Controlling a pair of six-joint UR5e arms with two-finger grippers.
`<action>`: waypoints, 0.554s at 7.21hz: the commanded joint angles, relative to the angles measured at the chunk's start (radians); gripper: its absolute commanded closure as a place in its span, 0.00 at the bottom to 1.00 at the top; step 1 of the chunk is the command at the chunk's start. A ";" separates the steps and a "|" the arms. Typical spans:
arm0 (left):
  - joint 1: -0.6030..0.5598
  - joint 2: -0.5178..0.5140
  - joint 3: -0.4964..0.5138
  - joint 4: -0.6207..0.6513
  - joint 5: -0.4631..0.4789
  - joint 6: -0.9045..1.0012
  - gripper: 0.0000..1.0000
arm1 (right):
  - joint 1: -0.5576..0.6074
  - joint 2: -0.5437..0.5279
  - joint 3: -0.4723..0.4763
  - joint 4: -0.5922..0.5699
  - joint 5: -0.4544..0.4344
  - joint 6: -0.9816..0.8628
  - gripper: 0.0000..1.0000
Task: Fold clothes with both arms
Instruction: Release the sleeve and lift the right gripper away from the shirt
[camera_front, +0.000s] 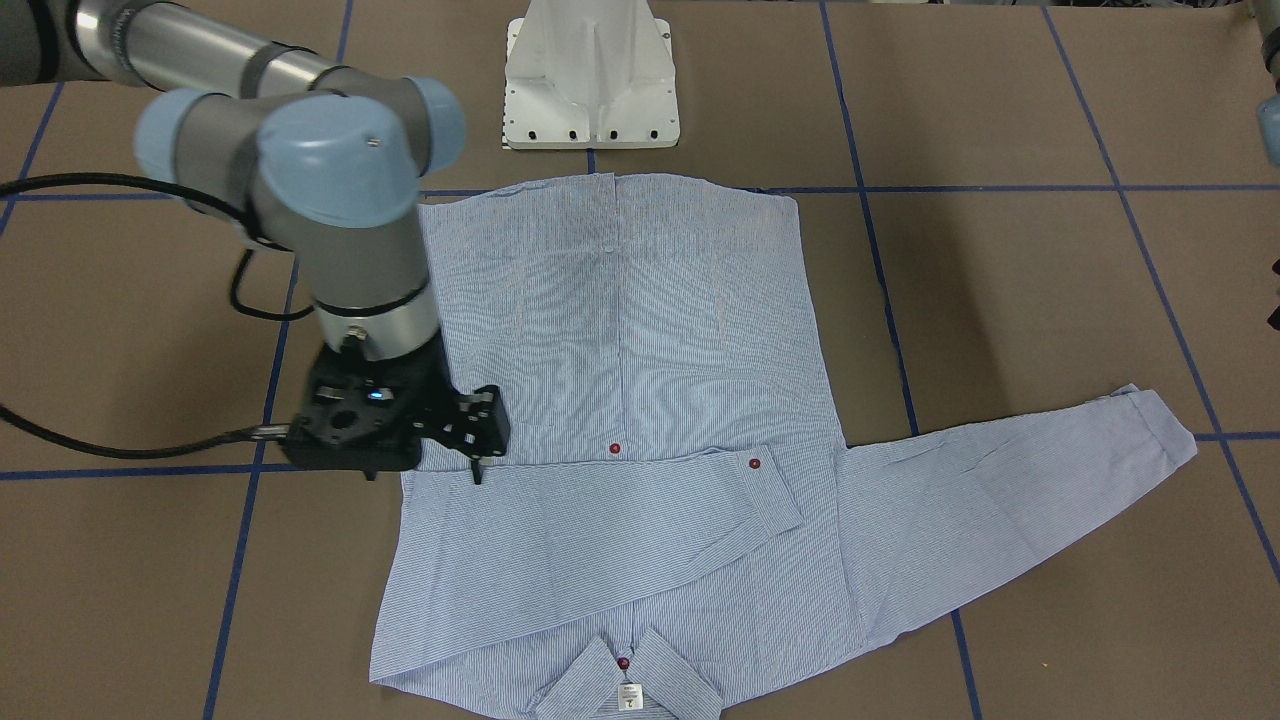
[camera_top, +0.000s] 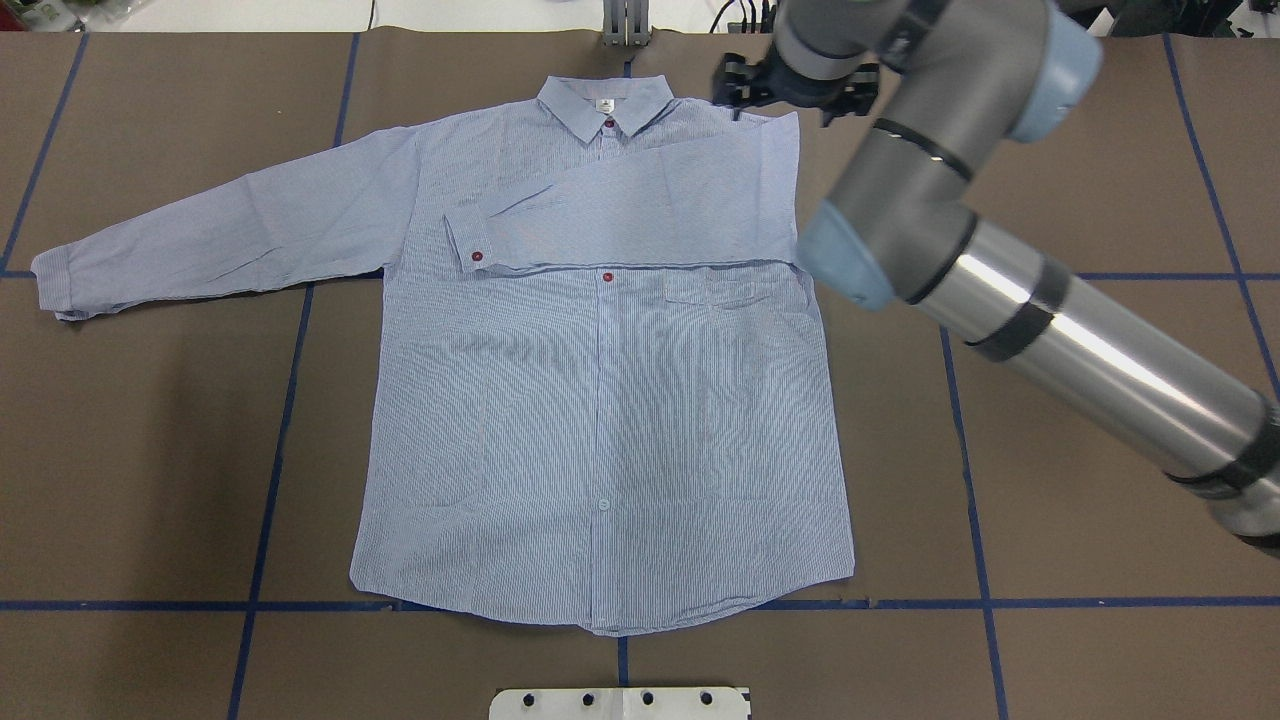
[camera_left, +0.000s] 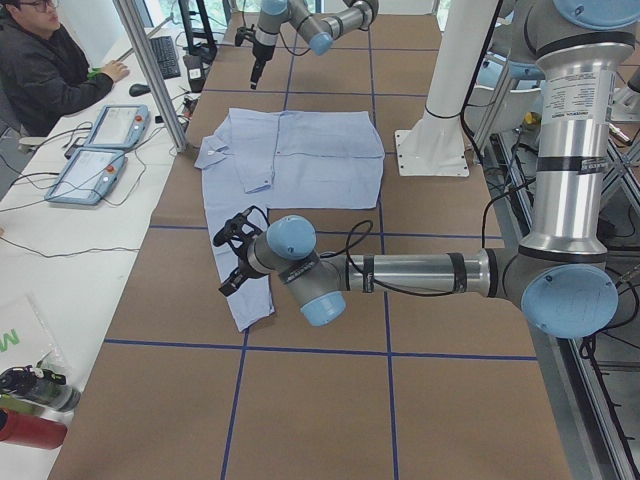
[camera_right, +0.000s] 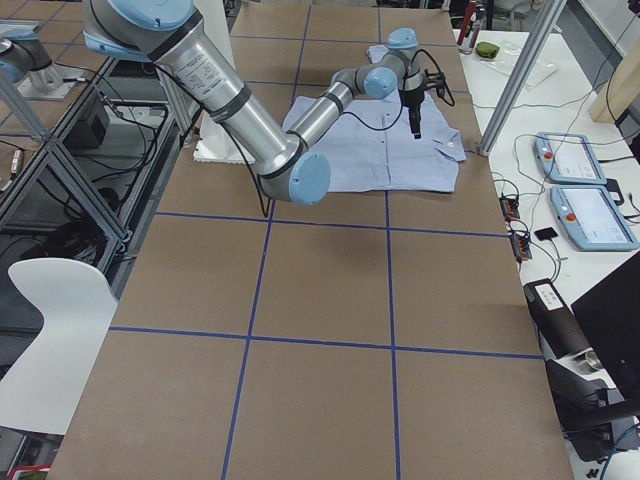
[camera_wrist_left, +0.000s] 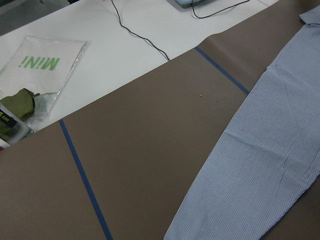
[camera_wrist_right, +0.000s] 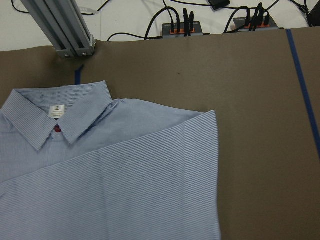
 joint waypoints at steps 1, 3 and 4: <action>0.112 -0.005 0.149 -0.209 0.165 -0.231 0.00 | 0.155 -0.263 0.214 0.000 0.147 -0.215 0.00; 0.187 -0.013 0.216 -0.306 0.208 -0.437 0.00 | 0.222 -0.383 0.286 0.012 0.213 -0.249 0.00; 0.242 -0.015 0.263 -0.370 0.286 -0.470 0.00 | 0.265 -0.438 0.318 0.015 0.260 -0.301 0.00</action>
